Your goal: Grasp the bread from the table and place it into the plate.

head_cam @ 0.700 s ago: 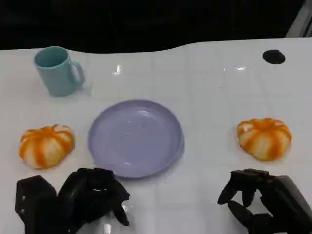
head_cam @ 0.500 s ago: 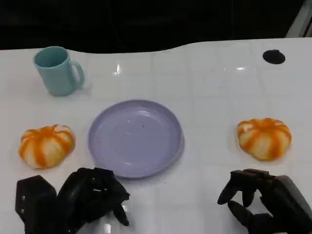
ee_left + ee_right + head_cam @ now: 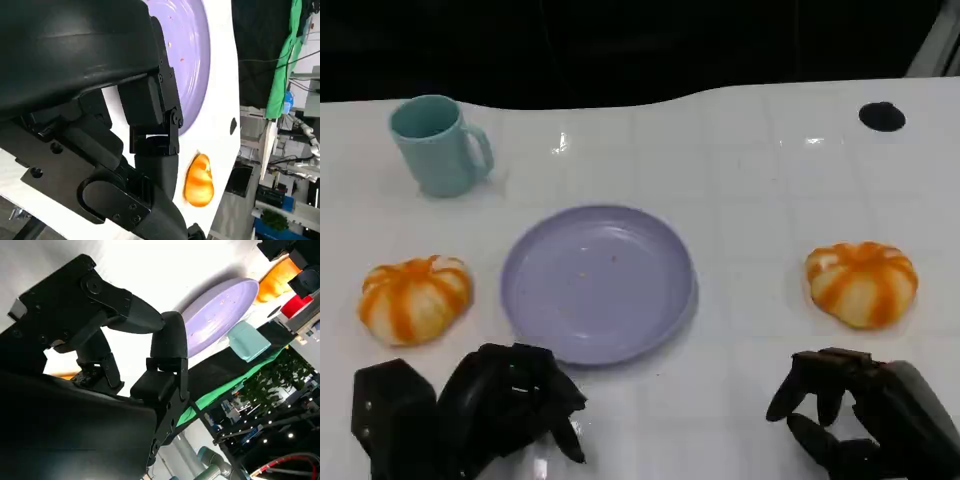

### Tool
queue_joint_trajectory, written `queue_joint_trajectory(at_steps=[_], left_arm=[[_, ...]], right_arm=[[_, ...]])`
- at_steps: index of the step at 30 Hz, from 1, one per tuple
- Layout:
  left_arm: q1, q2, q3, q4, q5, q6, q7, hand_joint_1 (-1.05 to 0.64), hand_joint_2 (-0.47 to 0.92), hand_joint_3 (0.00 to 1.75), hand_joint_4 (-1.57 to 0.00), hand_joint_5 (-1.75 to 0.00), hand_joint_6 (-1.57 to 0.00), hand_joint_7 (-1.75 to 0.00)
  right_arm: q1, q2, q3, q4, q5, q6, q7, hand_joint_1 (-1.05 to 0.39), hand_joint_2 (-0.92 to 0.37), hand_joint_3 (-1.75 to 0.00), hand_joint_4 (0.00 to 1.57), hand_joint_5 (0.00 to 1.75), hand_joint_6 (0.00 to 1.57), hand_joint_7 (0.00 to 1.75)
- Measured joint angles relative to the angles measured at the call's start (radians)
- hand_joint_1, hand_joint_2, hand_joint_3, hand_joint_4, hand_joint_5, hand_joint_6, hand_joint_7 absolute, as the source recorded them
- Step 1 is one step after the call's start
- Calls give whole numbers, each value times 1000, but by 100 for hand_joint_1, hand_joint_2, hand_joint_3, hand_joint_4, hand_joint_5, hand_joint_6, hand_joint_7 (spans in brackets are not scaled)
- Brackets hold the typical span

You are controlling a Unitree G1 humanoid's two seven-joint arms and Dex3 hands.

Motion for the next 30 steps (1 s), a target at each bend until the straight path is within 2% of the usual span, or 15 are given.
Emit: queue_joint_trajectory(at_steps=[12, 18, 20, 22, 24, 27, 30], left_arm=[[-2, 0, 1, 4, 0, 0, 0, -105, 80, 1, -156, -83, -157, -53], [-2, 0, 1, 6, 0, 0, 0, -105, 80, 1, -156, -83, -157, -53], [-2, 0, 1, 7, 0, 0, 0, -105, 80, 1, -156, -83, -157, -53], [-2, 0, 1, 8, 0, 0, 0, -105, 80, 1, -156, -83, -157, -53], [-3, 0, 1, 10, 0, 0, 0, -105, 80, 1, -157, -83, -157, -53], [-3, 0, 1, 12, 0, -1, 0, -105, 80, 1, -157, -83, -157, -53], [-3, -1, 1, 14, 1, -1, 0, -105, 80, 1, -156, -83, -157, -53]], right_arm=[[-1, 0, 0, 0, 0, 0, -6, -36, -43, -119, 78, 172, 76, 131], [-1, 0, -2, -8, 1, 0, -7, -32, -52, -98, 69, 166, 79, 103], [-1, 0, -5, -12, 2, 0, -14, -32, -55, -92, 68, 155, 81, 93], [-1, 0, -9, -12, 3, 0, -22, -32, -59, -83, 70, 136, 85, 78], [-4, 0, -17, -12, 2, 0, -37, -32, -61, -79, 71, 129, 86, 72], [-14, -1, -32, -12, 3, -2, -48, -32, -62, -72, 68, 130, 84, 63], [-17, -7, -41, -26, 2, 1, -48, -35, -71, -52, 62, 130, 81, 53]])
